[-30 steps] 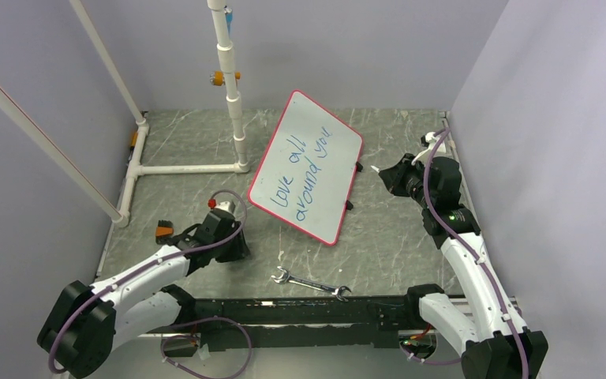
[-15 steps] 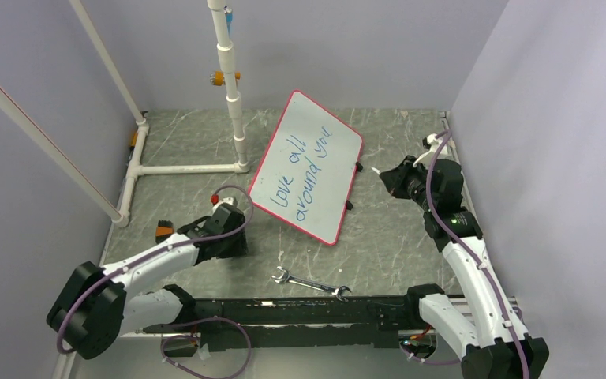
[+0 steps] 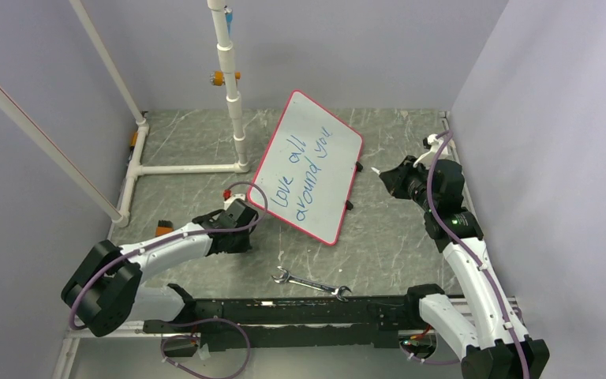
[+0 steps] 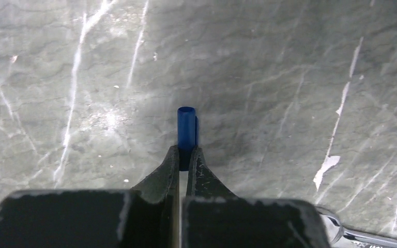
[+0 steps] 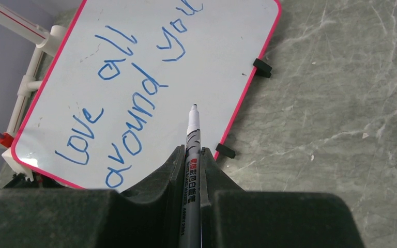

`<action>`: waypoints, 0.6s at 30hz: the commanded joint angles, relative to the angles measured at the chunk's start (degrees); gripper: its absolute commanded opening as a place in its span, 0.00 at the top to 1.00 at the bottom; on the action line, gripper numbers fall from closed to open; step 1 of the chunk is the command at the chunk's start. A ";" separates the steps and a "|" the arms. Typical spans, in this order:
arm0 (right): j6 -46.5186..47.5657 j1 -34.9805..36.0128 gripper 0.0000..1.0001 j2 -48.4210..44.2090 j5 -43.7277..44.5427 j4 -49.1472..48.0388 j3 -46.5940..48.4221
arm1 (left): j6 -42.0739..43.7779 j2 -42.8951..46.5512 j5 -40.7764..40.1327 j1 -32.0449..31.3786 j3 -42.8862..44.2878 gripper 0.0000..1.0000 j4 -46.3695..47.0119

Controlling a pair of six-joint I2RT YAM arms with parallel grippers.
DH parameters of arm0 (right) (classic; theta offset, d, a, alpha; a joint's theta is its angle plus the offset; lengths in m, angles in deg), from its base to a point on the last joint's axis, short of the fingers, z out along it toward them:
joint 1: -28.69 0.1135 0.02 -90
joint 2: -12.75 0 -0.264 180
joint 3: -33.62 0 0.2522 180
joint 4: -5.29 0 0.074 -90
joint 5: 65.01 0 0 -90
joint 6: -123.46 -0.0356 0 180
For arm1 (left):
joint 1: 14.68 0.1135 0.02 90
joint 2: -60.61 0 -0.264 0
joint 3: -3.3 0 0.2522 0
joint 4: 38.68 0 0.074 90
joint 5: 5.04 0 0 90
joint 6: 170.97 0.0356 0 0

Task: Write a sentence on the whiteboard
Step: Pick up the pen cap from the center of the board.

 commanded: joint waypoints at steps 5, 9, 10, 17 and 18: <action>-2.93 -0.08 1.00 -1.32 -4.70 -2.35 2.15 | 5.98 4.86 2.61 -1.51 1.48 1.00 -1.80; -3.12 -0.07 1.00 -1.18 -6.70 -1.87 3.41 | 11.72 11.41 2.11 -1.49 3.59 1.00 -5.19; -3.04 -0.10 1.00 -0.96 -7.27 -1.57 3.74 | 13.18 12.54 1.92 -1.47 4.39 1.00 -6.21; -4.20 -0.01 1.00 -1.06 -10.39 -1.83 4.14 | 18.04 16.75 4.69 -1.50 10.20 1.00 -11.59; -4.29 -0.02 1.00 -1.05 -10.80 -1.87 4.14 | 18.52 16.75 4.16 -1.55 11.53 1.00 -13.01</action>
